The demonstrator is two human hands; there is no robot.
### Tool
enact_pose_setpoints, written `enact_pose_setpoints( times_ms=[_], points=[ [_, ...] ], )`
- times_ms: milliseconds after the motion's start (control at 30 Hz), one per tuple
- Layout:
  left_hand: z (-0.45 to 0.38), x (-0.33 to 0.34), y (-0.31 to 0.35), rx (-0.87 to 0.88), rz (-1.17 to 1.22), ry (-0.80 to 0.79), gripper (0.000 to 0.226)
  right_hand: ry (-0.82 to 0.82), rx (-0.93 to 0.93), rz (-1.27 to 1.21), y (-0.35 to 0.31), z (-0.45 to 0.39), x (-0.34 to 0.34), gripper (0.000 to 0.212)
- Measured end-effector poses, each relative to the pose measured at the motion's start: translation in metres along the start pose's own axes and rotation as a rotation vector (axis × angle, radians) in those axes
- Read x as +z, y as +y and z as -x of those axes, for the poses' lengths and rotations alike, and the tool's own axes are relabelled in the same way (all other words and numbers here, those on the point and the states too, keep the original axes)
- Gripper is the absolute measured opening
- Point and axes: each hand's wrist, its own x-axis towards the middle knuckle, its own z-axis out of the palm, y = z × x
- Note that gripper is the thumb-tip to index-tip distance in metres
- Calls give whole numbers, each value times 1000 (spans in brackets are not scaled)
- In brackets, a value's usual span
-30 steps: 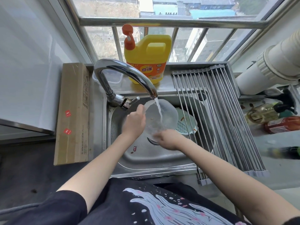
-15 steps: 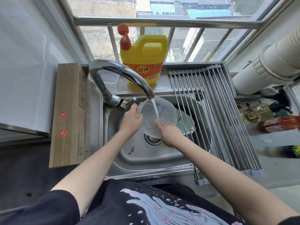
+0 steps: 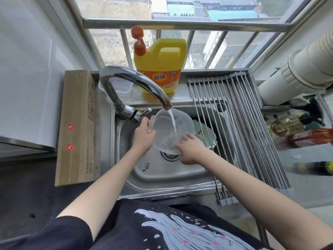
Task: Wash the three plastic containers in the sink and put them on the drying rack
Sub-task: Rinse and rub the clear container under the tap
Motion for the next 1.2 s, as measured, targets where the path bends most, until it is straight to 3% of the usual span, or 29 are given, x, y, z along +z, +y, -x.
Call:
enact_pose_setpoints(
  times_ms=[67, 233, 400, 500, 567, 667, 733, 833, 933, 1033, 1200],
  points=[
    [0, 2, -1, -3, -8, -16, 10, 11, -32, 37, -8, 3, 4, 41],
    [-1, 0, -5, -23, -69, -20, 10, 137, -17, 90, -12, 12, 8, 37],
    [-2, 2, -11, -87, -376, -57, 26, 203, -34, 179, -18, 26, 3, 32],
    [-12, 4, -10, -184, -244, -62, 16, 184, 21, 204, -15, 33, -4, 32],
    [-16, 6, -8, -171, -245, -5, 24, 149, 23, 225, -19, 42, -10, 29],
    [-18, 8, -4, -180, -223, 50, 27, 182, 34, 356, -28, 58, -16, 7],
    [-21, 11, -2, -167, -202, 27, 26, 241, -1, 320, -24, 60, -4, 24],
    [-30, 18, 1, -98, -233, 11, 28, 252, 77, 316, -14, 64, -10, 10],
    [-35, 21, 11, -85, -194, -19, 31, 182, 120, 242, -6, 68, -13, 25],
    [-38, 24, 20, -59, -227, -129, 27, 235, 52, 119, -7, 76, -20, 21],
    [-38, 37, 35, -124, -299, -331, 39, 87, 16, -376, -2, 74, -38, 42]
  ],
)
